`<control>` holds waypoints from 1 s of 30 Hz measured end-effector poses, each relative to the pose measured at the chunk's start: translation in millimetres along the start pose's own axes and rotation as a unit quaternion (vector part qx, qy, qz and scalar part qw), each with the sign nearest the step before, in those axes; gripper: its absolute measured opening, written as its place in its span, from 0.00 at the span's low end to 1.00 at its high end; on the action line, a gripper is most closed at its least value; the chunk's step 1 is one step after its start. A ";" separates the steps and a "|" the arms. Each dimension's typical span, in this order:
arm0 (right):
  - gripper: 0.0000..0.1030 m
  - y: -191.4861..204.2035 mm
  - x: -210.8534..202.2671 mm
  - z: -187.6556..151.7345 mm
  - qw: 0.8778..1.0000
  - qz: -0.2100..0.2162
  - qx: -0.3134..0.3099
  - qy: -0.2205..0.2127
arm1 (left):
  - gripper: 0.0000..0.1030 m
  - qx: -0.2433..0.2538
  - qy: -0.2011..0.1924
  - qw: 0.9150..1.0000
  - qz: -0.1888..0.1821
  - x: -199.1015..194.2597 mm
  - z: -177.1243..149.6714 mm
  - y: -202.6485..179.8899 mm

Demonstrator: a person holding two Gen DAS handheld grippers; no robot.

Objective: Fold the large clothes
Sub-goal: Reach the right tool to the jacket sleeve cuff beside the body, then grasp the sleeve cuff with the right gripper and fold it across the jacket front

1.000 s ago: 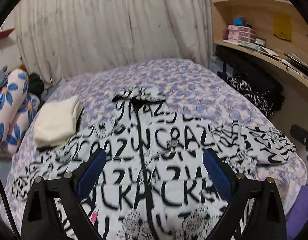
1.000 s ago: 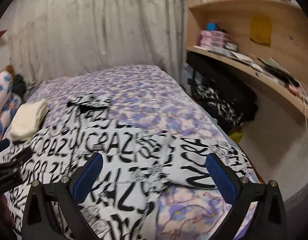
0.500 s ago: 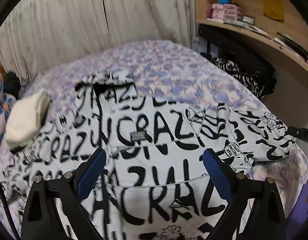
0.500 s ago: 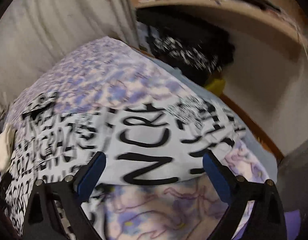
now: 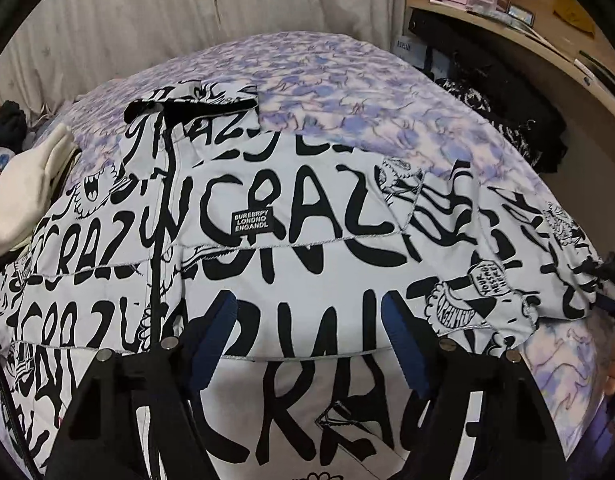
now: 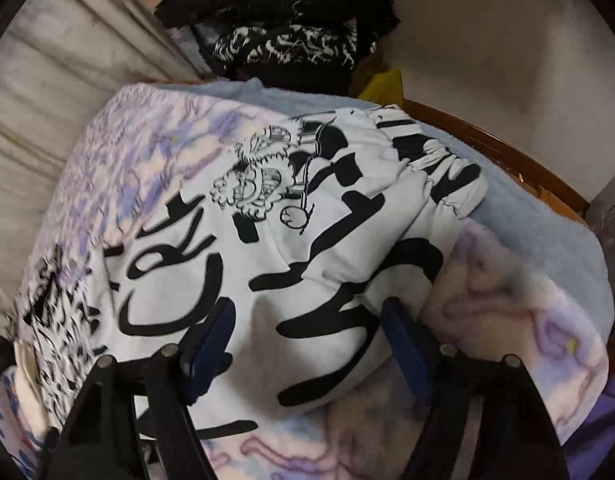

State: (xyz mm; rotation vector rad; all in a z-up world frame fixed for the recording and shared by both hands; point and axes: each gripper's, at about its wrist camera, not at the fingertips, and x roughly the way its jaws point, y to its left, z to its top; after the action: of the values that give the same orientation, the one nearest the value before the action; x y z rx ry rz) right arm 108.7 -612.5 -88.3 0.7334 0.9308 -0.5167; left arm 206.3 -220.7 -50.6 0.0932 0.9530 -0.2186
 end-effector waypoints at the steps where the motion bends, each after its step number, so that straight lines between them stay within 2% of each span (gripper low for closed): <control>1: 0.73 -2.0 -3.9 0.4 1.000 0.002 0.004 -0.005 | 0.71 0.000 0.001 1.000 -0.001 1.0 -1.0 0.5; 3: 0.73 -8.0 -12.2 0.3 1.000 0.005 0.013 -0.010 | 0.71 0.002 0.000 1.000 0.000 1.7 -2.3 0.7; 8: 0.73 -29.9 -12.3 -1.5 0.999 0.003 0.042 0.011 | 0.71 0.005 -0.008 1.000 -0.001 -0.7 -3.3 0.0; 15: 0.71 -19.9 13.1 2.9 0.999 0.010 0.032 0.019 | 0.71 -0.001 -0.006 1.000 -0.001 -2.9 -5.5 2.9; 16: 0.56 -14.0 18.7 5.4 0.999 0.006 0.025 0.022 | 0.71 -0.002 -0.006 1.000 -0.002 -4.0 -6.0 4.5; 17: 0.32 -7.6 22.9 7.9 1.000 0.003 0.017 0.022 | 0.71 -0.005 -0.008 1.000 -0.003 -6.5 -6.1 7.5; 18: 0.18 -3.0 23.7 9.4 1.000 0.015 0.014 0.020 | 0.71 -0.008 -0.012 1.000 -0.005 -9.0 -6.8 10.6; 19: 0.08 5.2 19.9 9.4 0.999 0.030 0.016 0.011 | 0.71 -0.010 -0.015 1.000 -0.005 -10.7 -8.3 13.6; 21: 0.08 35.3 -2.5 3.8 0.998 0.054 -0.015 -0.032 | 0.71 -0.018 -0.024 1.000 -0.005 -17.3 -10.2 22.3; 24: 0.07 109.2 -47.5 -25.8 0.981 0.114 -0.129 -0.089 | 0.71 -0.042 -0.035 0.998 -0.019 -27.7 -13.8 38.1; 26: 0.07 158.2 -68.8 -57.0 0.961 0.139 -0.214 -0.105 | 0.71 -0.064 -0.051 0.996 -0.027 -36.3 -17.6 52.0; 28: 0.07 208.6 -85.8 -101.5 0.929 0.171 -0.311 -0.108 | 0.72 -0.082 -0.065 0.994 -0.035 -44.6 -22.6 67.3; 30: 0.07 237.4 -91.5 -137.9 0.903 0.197 -0.370 -0.094 | 0.72 -0.100 -0.073 0.992 -0.027 -52.0 -28.8 84.0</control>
State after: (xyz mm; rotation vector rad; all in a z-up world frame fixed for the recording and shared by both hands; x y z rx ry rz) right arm 151.0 -346.0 16.2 0.1554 0.6919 0.1406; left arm 173.3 -126.3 -26.2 -0.1323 0.8270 -0.1753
